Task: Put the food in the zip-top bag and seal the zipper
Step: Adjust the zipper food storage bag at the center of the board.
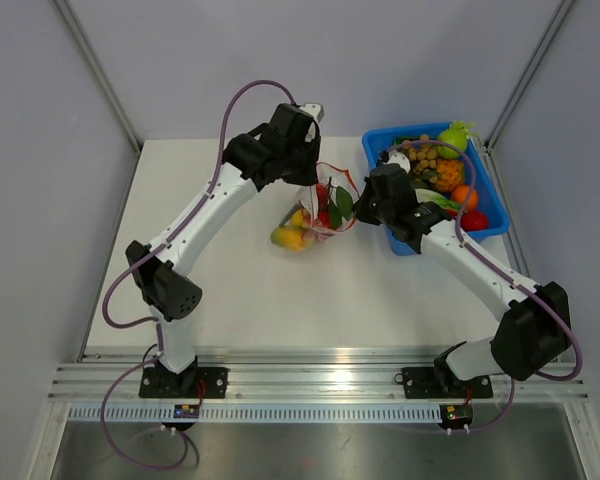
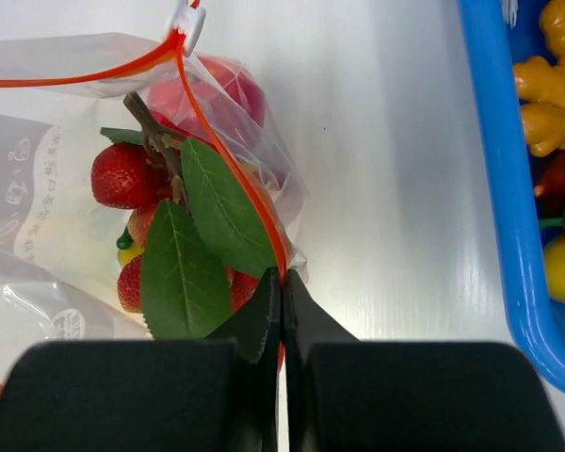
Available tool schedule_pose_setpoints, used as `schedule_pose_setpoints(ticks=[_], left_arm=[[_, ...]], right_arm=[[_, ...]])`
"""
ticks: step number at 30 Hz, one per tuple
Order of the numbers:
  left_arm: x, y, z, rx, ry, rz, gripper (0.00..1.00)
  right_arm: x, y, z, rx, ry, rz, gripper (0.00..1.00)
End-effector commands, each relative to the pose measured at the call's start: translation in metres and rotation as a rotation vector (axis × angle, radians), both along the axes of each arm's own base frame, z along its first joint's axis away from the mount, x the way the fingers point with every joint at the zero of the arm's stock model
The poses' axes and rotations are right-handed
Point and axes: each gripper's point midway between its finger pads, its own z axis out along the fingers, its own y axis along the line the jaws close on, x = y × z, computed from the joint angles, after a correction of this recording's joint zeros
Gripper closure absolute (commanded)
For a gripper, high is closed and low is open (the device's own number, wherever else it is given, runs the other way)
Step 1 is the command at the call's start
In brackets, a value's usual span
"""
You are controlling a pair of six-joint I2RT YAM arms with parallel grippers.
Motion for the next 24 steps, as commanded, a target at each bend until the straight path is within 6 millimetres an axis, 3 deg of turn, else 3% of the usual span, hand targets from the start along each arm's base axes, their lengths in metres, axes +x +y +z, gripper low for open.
schedule_pose_setpoints(ticks=[1, 4, 5, 8, 15, 17, 19, 20, 22, 23, 24], left_arm=[[0.002, -0.019, 0.009, -0.075, -0.02, -0.057, 1.0], [-0.001, -0.029, -0.008, -0.091, 0.031, -0.089, 1.0], [-0.001, -0.031, -0.016, -0.091, 0.047, -0.091, 1.0], [-0.002, -0.037, -0.028, -0.096, 0.079, -0.104, 1.0], [-0.013, -0.056, -0.036, -0.169, 0.154, -0.17, 1.0], [-0.016, -0.06, -0.036, -0.197, 0.173, -0.179, 1.0], [-0.017, -0.063, -0.038, -0.21, 0.185, -0.188, 1.0], [-0.017, -0.064, -0.037, -0.213, 0.186, -0.188, 1.0], [-0.017, -0.065, -0.034, -0.22, 0.185, -0.19, 1.0], [-0.016, -0.066, -0.033, -0.223, 0.181, -0.193, 1.0], [-0.015, -0.067, -0.035, -0.221, 0.184, -0.192, 1.0]], right_arm=[[0.01, -0.008, 0.033, 0.016, -0.116, -0.045, 1.0], [0.007, -0.013, 0.019, -0.012, -0.074, -0.052, 0.95], [0.005, -0.016, 0.014, -0.029, -0.055, -0.056, 0.74], [0.0, -0.03, 0.022, -0.061, -0.068, -0.078, 0.43], [-0.009, -0.083, 0.07, -0.088, -0.16, -0.203, 0.43], [-0.008, -0.112, 0.077, -0.1, -0.162, -0.268, 0.42], [-0.007, -0.134, 0.075, -0.106, -0.146, -0.309, 0.37], [-0.005, -0.16, 0.067, -0.126, -0.109, -0.37, 0.33], [-0.003, -0.177, 0.05, -0.141, -0.046, -0.391, 0.2], [-0.002, -0.199, 0.041, -0.154, -0.012, -0.439, 0.18], [-0.001, -0.206, 0.032, -0.156, 0.016, -0.449, 0.17]])
